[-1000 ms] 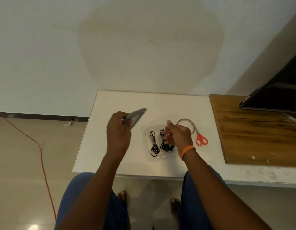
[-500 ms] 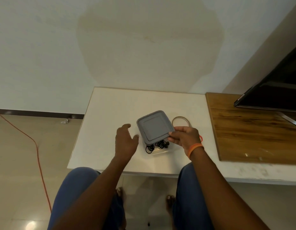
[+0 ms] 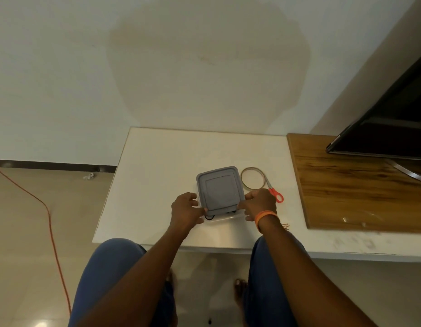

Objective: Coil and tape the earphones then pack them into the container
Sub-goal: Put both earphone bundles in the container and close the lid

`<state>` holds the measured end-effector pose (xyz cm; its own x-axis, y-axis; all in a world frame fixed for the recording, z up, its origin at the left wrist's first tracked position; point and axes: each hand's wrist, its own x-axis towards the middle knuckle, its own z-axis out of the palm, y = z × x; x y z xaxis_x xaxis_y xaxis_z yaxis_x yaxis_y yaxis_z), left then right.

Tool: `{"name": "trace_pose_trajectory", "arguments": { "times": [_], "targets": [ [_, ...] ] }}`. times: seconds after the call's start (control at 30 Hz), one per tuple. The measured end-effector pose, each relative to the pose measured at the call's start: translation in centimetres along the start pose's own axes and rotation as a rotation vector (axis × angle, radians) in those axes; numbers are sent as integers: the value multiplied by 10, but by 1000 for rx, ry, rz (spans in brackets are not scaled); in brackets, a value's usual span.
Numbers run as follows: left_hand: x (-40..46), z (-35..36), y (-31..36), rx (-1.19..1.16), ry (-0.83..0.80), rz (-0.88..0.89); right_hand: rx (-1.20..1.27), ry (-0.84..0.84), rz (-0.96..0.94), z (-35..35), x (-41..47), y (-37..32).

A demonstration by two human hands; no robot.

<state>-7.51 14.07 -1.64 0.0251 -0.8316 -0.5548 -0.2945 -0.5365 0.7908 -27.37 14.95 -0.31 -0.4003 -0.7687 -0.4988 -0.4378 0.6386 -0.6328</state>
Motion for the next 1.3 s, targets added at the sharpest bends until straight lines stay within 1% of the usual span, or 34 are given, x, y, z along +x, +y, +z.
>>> {"name": "trace_pose_trajectory", "arguments": {
  "times": [0.13,0.27,0.43,0.53,0.67,0.73,0.8,0.9,0.97,1.07,1.17,1.27,1.3],
  "targets": [
    [1,0,0,17,-13,-30,46,-41,41,-2,-6,-4],
    [3,0,-2,45,-13,-22,15,-46,30,0,-6,-5],
    [3,0,-1,54,32,24,50,-84,138,-2,-2,-6],
    [3,-1,0,62,60,49,-44,-62,77,-2,0,-5],
    [0,0,1,133,62,119,-323,-114,-68,3,-5,-4],
    [-1,1,0,155,49,134,-445,-110,-112,2,-10,-6],
    [-1,1,-4,175,46,129,-491,-106,-126,2,-12,-4],
    [-3,0,-7,176,73,87,-427,-125,-89,4,-9,0],
    [-3,0,-8,130,82,42,-386,-142,-60,4,-5,2],
    [-2,-3,-11,20,103,-32,-353,-216,3,3,-1,3],
    [-1,-2,-12,39,101,-41,-383,-249,44,6,3,6],
    [3,1,-9,76,101,-31,-487,-249,28,8,0,4],
    [5,2,-8,86,97,-35,-487,-237,20,9,1,5]
  ]
}}
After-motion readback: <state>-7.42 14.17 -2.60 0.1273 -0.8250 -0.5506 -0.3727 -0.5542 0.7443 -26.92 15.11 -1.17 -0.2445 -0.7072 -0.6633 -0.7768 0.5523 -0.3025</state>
